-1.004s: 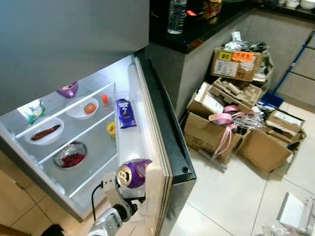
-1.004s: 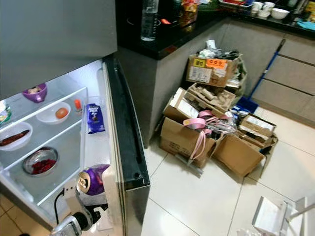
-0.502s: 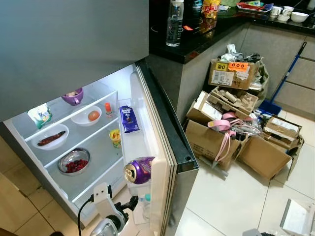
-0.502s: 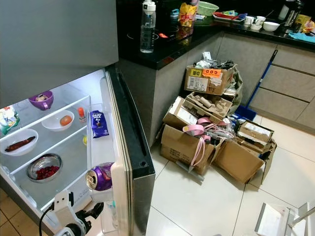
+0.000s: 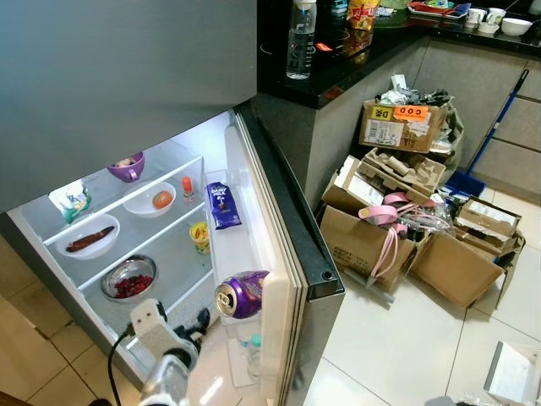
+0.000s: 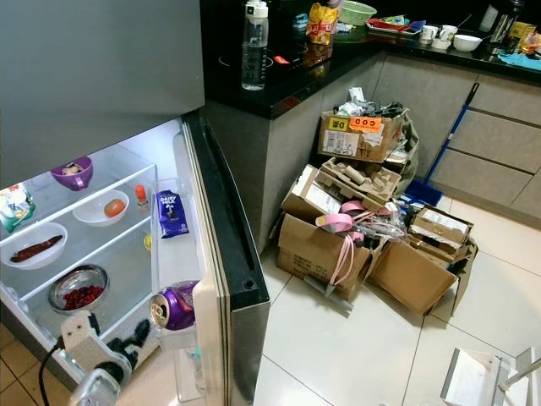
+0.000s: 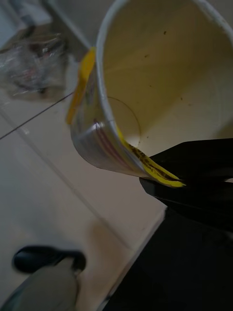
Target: Restocking fridge
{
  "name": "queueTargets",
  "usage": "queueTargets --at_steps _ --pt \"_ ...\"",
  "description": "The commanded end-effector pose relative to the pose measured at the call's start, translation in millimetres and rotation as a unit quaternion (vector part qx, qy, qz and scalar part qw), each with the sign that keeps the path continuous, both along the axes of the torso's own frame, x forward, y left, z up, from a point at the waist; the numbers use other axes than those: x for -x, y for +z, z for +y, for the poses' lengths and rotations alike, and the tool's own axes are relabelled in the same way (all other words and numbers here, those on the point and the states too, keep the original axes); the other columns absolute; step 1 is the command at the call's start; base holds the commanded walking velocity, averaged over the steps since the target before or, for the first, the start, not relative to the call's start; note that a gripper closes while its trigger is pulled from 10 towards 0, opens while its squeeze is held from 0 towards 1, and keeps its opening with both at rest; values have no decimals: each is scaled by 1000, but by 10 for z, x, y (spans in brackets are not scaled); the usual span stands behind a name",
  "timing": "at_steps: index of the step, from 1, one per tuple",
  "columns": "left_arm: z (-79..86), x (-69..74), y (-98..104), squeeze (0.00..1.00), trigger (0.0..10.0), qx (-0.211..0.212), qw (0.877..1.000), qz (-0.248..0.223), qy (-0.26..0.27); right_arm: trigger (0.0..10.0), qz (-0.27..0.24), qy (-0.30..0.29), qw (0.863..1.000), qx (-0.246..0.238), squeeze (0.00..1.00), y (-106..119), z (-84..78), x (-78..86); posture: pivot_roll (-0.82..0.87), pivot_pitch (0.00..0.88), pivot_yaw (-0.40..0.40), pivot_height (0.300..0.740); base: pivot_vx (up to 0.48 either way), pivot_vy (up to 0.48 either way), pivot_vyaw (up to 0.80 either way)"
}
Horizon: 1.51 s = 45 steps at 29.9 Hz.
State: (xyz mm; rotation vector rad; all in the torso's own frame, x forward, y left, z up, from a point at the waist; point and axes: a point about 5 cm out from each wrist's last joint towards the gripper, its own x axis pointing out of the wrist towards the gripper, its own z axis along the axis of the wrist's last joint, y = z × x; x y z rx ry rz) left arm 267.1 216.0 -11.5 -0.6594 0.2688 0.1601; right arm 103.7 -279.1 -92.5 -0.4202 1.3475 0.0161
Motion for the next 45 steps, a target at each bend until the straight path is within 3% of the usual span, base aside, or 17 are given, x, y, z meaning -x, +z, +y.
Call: queueTargets --at_steps 1,8,9,10,15,18,19,26,30,35,36,37,38,39,41,44,45 --pt "15 -55 63 0 0 -2 1000 -19 -8 10000 0 1 1000 4 0 8 -25 6 -77 0 -48 740 0 0 0" --pt "-335 -189 142 0 0 -24 991 -44 -120 10000 3 -1 1000 8 0 0 -31 43 -81 0 -51 740 0 0 0" --pt "-496 -193 138 0 6314 -39 983 -47 -174 10000 3 -1 1000 8 0 -2 -26 42 -81 0 -51 740 0 0 0" --pt "-626 -192 139 0 10000 -45 974 -52 -215 10000 2 -2 1000 8 0 -1 -25 35 -81 0 -51 740 0 0 0" --pt "-794 -206 176 0 10000 -44 961 -73 -264 10000 1 -3 1000 9 0 1 -26 28 -84 0 -51 740 0 0 0" --pt "-1025 -242 267 0 10000 -34 939 -109 -326 10000 0 -5 1000 9 0 3 -30 26 -85 0 -51 740 0 0 0" --pt "-1025 -242 267 0 10000 -34 939 -109 -326 10000 0 -5 1000 9 0 3 -30 26 -85 0 -51 740 0 0 0" --pt "-1538 -275 496 0 10000 -15 876 -181 -447 10000 1 -11 1000 11 0 5 -43 37 -89 0 -47 740 0 0 0" --pt "-1635 -255 563 0 10000 3 849 -206 -486 10000 1 -13 1000 14 0 7 -54 44 -89 0 -47 740 0 0 0" --pt "-1439 -232 421 0 10000 -13 874 -163 -457 10000 0 -14 1000 16 0 9 -58 45 -87 0 -46 740 0 0 0" --pt "-1315 -192 314 0 10000 -24 889 -131 -438 10000 0 -14 1000 17 0 10 -61 45 -87 0 -46 740 0 0 0" --pt "-1315 -192 314 0 10000 -24 889 -131 -438 10000 0 -14 1000 17 0 10 -61 45 -87 0 -46 740 0 0 0" --pt "-1119 -108 153 0 10000 -40 908 -82 -408 10000 -3 -15 1000 18 0 12 -65 40 -87 0 -47 740 0 0 0" --pt "-1119 -108 153 0 10000 -40 908 -82 -408 10000 -3 -15 1000 18 0 12 -65 40 -87 0 -47 740 0 0 0" --pt "-813 43 -56 0 10000 -57 937 -13 -345 10000 -14 -16 1000 21 0 21 -73 19 -87 0 -47 740 0 0 0" --pt "-663 143 -161 0 10000 -72 947 24 -313 10000 -22 -17 999 22 0 29 -78 -4 -87 0 -47 740 0 0 0" --pt "-532 258 -266 0 10000 -82 953 64 -284 10000 -35 -18 999 22 0 43 -82 -48 -87 0 -47 740 0 0 0"
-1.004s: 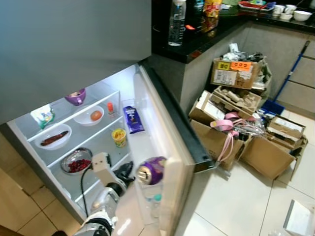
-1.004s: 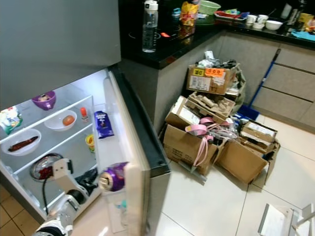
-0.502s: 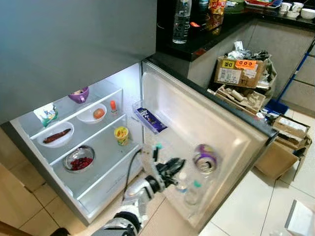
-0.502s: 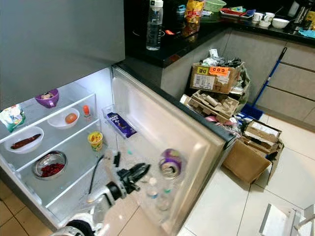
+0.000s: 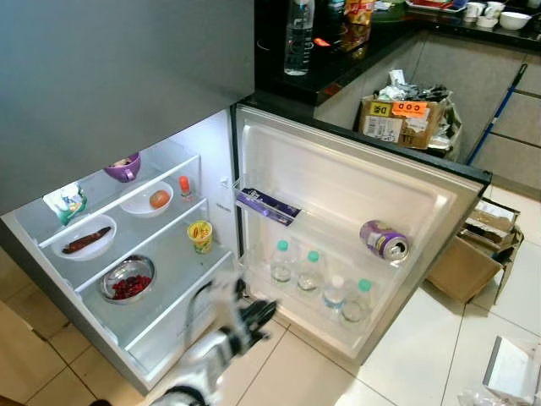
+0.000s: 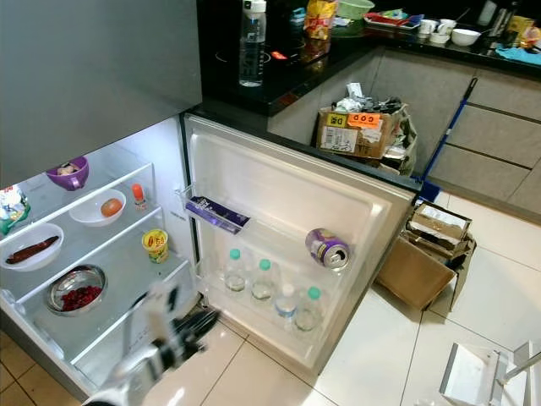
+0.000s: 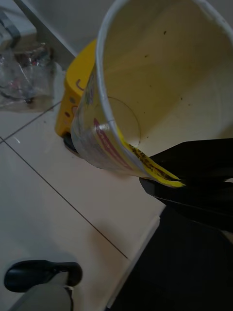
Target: Restocking fridge
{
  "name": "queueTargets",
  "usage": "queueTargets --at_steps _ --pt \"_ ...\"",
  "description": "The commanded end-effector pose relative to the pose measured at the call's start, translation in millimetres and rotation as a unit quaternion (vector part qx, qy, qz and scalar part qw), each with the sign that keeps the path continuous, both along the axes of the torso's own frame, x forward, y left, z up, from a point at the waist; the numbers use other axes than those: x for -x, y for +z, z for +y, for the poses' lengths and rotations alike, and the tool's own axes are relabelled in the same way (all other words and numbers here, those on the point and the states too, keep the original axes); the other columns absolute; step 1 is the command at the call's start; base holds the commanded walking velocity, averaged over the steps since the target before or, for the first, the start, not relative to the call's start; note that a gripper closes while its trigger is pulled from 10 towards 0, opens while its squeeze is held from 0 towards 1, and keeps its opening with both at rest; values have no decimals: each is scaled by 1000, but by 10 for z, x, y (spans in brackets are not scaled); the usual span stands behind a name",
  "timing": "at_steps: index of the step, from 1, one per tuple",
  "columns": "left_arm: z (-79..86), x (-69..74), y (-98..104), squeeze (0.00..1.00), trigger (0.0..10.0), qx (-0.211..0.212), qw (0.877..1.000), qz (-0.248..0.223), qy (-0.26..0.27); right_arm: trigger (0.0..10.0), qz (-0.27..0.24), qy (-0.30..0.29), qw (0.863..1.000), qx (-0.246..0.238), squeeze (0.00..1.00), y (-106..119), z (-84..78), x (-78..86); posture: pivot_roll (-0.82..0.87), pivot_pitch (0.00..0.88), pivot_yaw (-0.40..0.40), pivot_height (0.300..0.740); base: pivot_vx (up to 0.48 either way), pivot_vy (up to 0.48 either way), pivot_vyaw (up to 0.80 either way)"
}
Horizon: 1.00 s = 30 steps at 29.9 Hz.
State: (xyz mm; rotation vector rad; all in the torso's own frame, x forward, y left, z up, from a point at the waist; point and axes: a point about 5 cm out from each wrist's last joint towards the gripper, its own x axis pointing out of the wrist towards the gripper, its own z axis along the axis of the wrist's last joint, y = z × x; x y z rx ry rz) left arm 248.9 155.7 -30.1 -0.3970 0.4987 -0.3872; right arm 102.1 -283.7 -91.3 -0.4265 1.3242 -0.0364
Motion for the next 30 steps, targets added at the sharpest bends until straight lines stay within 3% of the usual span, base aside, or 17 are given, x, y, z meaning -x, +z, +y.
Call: queueTargets --at_steps 1,2,4,6,8,9,11,19,30 --pt "160 173 -157 0 10000 -34 997 54 43 10000 -32 -5 999 3 0 47 -38 -111 -82 0 -49 740 0 0 0" --pt "160 173 -157 0 10000 -34 997 54 43 10000 -32 -5 999 3 0 47 -38 -111 -82 0 -49 740 0 0 0" --pt "317 380 -302 0 10000 -85 988 101 82 10000 -60 3 998 0 0 86 -20 -251 -82 0 -49 740 0 0 0" --pt "317 380 -302 0 10000 -85 988 101 82 10000 -60 3 998 0 0 86 -20 -251 -82 0 -49 740 0 0 0" --pt "462 631 -445 0 10000 -145 971 152 117 10000 -83 13 996 -10 0 125 29 -408 -81 0 -47 740 0 0 0" --pt "462 631 -445 0 10000 -145 971 152 117 10000 -83 13 996 -10 0 125 29 -408 -81 0 -47 740 0 0 0" --pt "546 833 -543 0 10000 -187 954 192 137 10000 -93 36 995 -17 0 157 82 -537 -76 0 -53 740 0 0 800" --pt "596 1122 -663 0 10000 -225 932 245 145 10000 -120 61 990 -31 0 234 152 -755 -75 0 -53 740 0 0 800" --pt "538 1165 -693 0 10000 -246 927 254 124 10000 -116 69 990 -32 0 244 149 -773 -71 0 -58 740 0 0 800"
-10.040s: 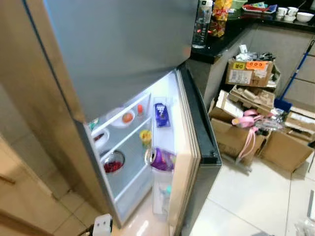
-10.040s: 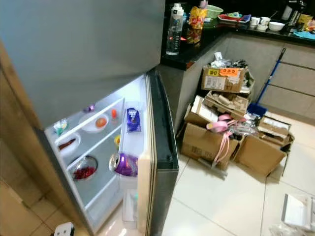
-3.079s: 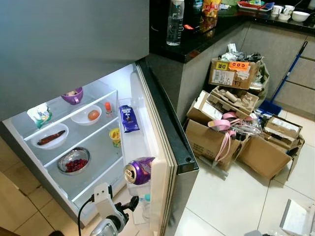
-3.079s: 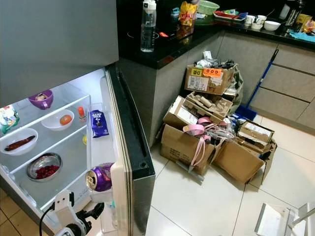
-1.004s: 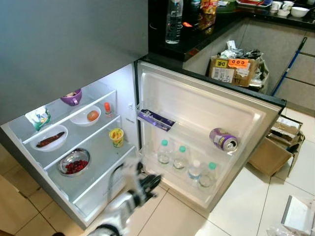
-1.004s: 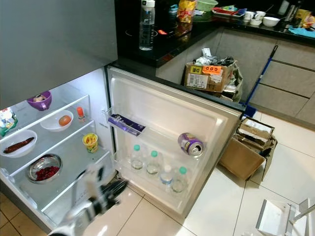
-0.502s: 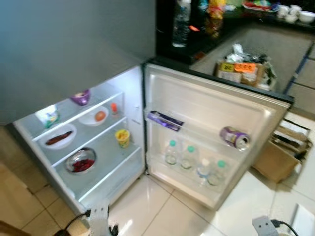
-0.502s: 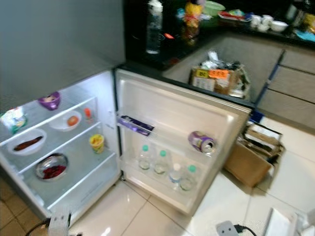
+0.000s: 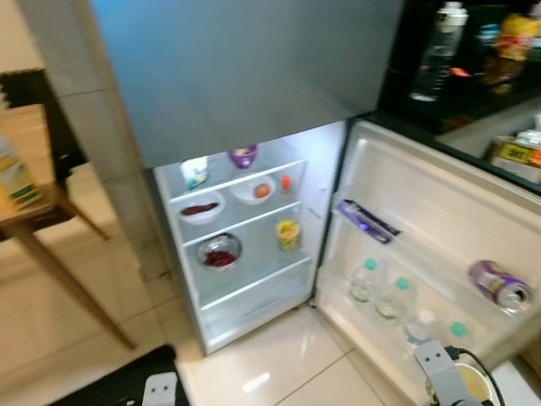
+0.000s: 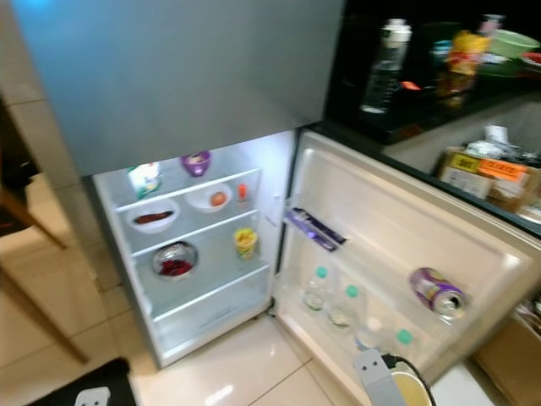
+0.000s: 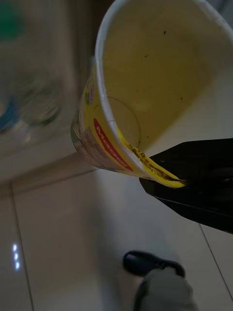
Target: Restocking fridge
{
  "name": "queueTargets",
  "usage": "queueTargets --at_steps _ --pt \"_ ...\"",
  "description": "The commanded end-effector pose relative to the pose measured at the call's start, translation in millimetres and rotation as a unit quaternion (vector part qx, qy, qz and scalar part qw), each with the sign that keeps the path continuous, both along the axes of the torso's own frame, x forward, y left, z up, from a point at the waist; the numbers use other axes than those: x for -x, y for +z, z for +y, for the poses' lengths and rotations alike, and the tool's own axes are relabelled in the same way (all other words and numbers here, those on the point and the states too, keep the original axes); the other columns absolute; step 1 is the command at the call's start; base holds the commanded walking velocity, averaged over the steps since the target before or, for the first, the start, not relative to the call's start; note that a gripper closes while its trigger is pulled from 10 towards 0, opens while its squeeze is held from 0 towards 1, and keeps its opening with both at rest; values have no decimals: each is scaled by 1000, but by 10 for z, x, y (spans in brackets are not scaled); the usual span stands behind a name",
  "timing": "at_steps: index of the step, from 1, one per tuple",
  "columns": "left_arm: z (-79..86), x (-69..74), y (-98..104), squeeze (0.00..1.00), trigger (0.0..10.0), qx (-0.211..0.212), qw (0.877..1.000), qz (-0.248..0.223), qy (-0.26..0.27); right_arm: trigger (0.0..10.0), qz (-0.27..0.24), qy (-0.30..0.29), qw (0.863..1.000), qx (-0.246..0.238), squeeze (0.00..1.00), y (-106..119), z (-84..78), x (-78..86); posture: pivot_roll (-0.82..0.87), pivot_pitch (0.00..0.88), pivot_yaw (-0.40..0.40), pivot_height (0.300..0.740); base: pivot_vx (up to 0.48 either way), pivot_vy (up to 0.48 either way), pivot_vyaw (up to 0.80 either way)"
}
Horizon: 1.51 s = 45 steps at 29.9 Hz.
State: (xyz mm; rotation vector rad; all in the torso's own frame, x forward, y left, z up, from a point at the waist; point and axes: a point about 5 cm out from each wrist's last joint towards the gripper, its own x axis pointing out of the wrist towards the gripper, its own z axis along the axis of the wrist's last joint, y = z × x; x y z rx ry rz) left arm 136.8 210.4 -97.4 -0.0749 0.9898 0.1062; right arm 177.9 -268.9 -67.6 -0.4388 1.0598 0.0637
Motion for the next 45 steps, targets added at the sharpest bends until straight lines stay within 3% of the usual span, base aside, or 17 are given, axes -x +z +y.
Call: queueTargets --at_steps 1,14,29,37,45 --pt "-28 43 -23 0 10000 -6 1000 12 -8 10000 9 3 1000 1 0 -11 -11 28 -71 0 -59 740 0 0 800" --pt "-76 62 -40 0 10000 -3 1000 21 -18 10000 44 -6 999 -2 0 -105 -38 265 -75 0 -56 740 0 0 800" --pt "-131 92 -61 0 10000 14 999 33 -28 10000 53 -16 998 3 0 -131 -38 327 -76 0 -53 740 0 0 800" --pt "-145 95 -65 0 10000 22 999 37 -26 10000 49 -19 999 2 0 -132 -30 320 -76 0 -52 740 0 0 0" --pt "-146 111 -72 0 10000 23 998 44 -28 10000 48 -16 999 -4 0 -133 -2 299 -76 0 -52 740 0 -438 0"
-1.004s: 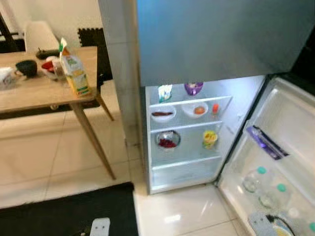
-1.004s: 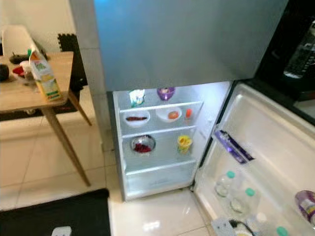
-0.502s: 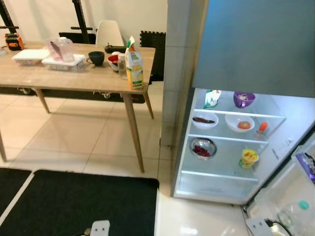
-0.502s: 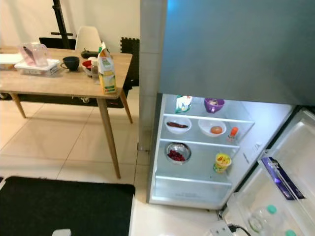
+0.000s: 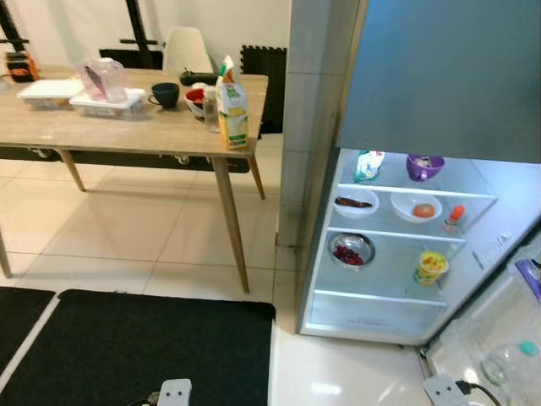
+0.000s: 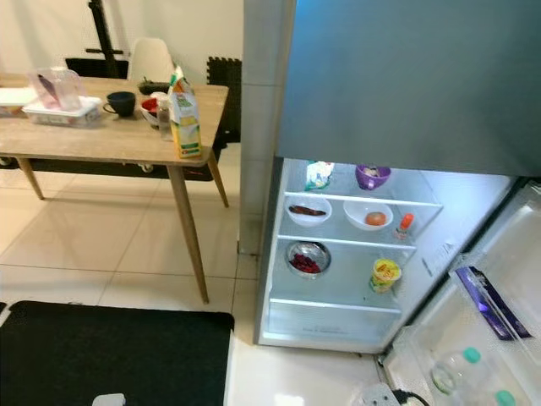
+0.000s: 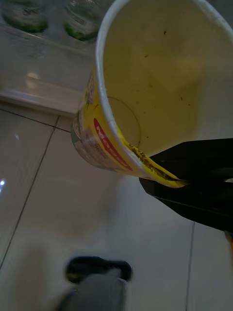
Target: Restocking fridge
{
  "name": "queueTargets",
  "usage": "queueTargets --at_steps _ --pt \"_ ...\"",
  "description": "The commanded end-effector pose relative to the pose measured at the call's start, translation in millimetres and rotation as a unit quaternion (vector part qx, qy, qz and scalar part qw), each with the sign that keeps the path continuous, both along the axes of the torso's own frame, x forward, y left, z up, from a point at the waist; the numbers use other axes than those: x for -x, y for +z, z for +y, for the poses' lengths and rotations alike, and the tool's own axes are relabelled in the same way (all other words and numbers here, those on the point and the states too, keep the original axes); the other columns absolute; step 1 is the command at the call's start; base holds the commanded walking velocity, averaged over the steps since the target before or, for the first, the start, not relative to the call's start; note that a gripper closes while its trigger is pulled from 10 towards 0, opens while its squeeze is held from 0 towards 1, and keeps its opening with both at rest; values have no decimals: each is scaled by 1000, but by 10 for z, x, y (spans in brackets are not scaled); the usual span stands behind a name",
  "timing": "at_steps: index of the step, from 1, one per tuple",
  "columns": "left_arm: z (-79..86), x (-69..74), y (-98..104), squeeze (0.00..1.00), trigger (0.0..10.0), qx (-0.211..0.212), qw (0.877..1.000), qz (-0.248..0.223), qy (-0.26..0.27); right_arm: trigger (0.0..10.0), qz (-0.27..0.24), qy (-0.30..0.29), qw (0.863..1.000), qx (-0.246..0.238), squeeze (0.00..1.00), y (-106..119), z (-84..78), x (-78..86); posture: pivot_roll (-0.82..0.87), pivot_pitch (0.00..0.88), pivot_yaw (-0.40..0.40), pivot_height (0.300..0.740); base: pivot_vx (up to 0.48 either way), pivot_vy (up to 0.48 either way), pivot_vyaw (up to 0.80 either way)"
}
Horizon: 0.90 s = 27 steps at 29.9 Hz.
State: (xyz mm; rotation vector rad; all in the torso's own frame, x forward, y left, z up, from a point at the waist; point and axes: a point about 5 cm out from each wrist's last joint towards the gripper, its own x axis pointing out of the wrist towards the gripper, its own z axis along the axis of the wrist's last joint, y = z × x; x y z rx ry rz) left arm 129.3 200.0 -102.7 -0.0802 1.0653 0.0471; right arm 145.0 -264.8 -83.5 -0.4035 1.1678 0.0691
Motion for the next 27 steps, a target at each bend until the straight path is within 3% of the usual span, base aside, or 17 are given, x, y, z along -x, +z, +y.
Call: queueTargets --at_steps 1,11,27 --pt "-43 36 -19 0 10000 5 1000 8 -3 10000 -4 0 1000 7 0 26 -43 -30 -76 0 -52 740 0 -469 0" --pt "-52 35 -21 0 10000 4 1000 10 -4 10000 -7 0 1000 7 0 32 -48 -40 -78 0 -51 740 0 -448 0" --pt "-37 1 -7 0 10000 8 1000 1 12 10000 -24 2 1000 -1 0 43 -28 -73 -81 0 -50 740 0 0 0"
